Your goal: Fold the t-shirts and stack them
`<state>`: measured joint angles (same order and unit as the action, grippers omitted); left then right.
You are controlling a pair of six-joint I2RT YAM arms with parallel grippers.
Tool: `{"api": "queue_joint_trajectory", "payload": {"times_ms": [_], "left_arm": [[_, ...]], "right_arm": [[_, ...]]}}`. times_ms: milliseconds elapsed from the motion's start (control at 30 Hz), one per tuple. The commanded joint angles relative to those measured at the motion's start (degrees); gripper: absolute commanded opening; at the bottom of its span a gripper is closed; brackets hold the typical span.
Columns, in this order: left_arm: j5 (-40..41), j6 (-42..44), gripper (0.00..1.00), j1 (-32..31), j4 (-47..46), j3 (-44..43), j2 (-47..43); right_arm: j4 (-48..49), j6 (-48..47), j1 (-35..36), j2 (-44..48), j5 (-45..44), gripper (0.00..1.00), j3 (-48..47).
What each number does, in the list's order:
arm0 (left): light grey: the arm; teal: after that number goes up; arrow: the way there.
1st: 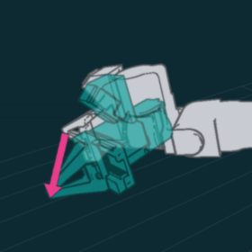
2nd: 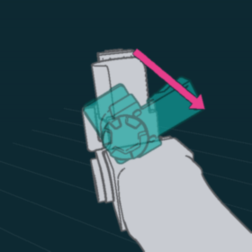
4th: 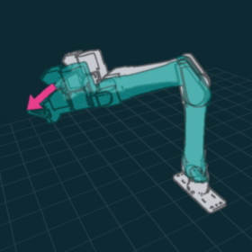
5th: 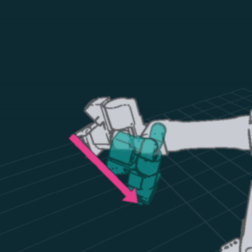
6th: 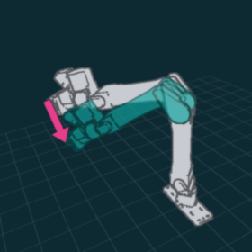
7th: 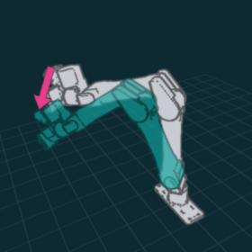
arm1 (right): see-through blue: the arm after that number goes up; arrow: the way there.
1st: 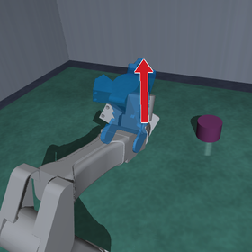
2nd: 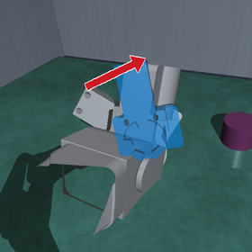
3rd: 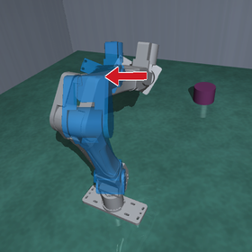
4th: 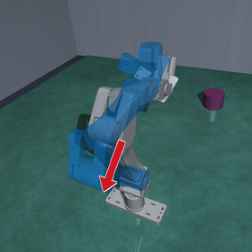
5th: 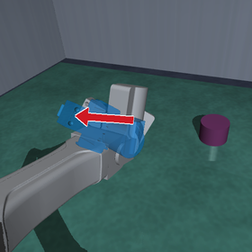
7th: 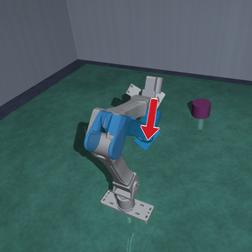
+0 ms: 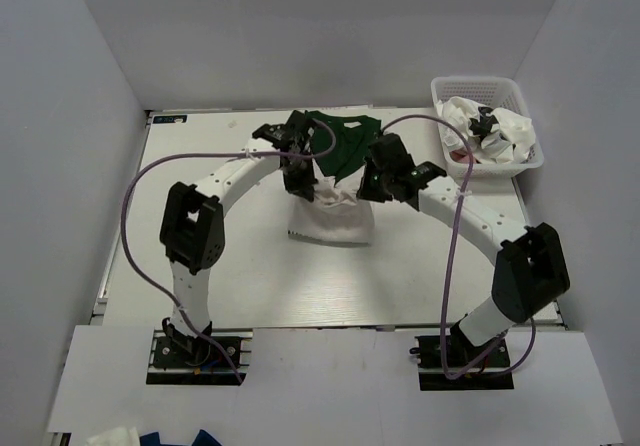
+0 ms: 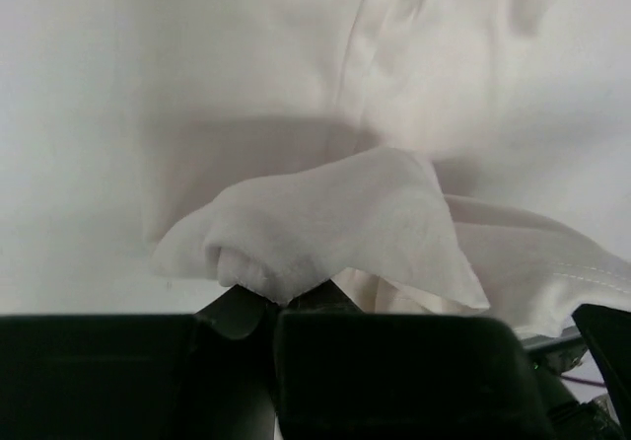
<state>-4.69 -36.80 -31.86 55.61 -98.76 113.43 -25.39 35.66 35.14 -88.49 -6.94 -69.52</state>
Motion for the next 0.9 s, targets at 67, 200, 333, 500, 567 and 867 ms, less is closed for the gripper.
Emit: {"api": "queue_joint_trajectory", "payload": {"times_ms": [67,200,333,500,567,867], "left_arm": [[-2.2,7.3,0.0,2.5,3.9,-14.1,7.1],[-3.5,8.0,0.0,4.2,6.2,-20.4,12.9],[-4.5,8.5,0.0,6.1,6.0,-22.4,15.0],[-7.4,9.6,0.0,7.2,2.7,-25.6,17.8],[-8.1,9.6,0.0,7.2,2.7,-26.1,19.5],[-12.4,7.4,1.0,11.0,2.8,-35.3,24.5]], "right_arm": [[1.2,-2.3,-3.1,-6.4,-2.5,0.0,-7.7],[1.2,-2.5,-5.3,-10.5,-1.6,0.0,-11.6],[1.8,-2.4,-7.4,-13.8,-0.9,0.0,-13.6],[3.7,-2.5,-9.4,-17.2,0.0,0.0,-15.6],[3.9,-2.7,-9.8,-19.0,0.5,0.0,-17.0],[1.5,-1.8,-12.1,-28.3,1.6,0.29,-28.5]]}}
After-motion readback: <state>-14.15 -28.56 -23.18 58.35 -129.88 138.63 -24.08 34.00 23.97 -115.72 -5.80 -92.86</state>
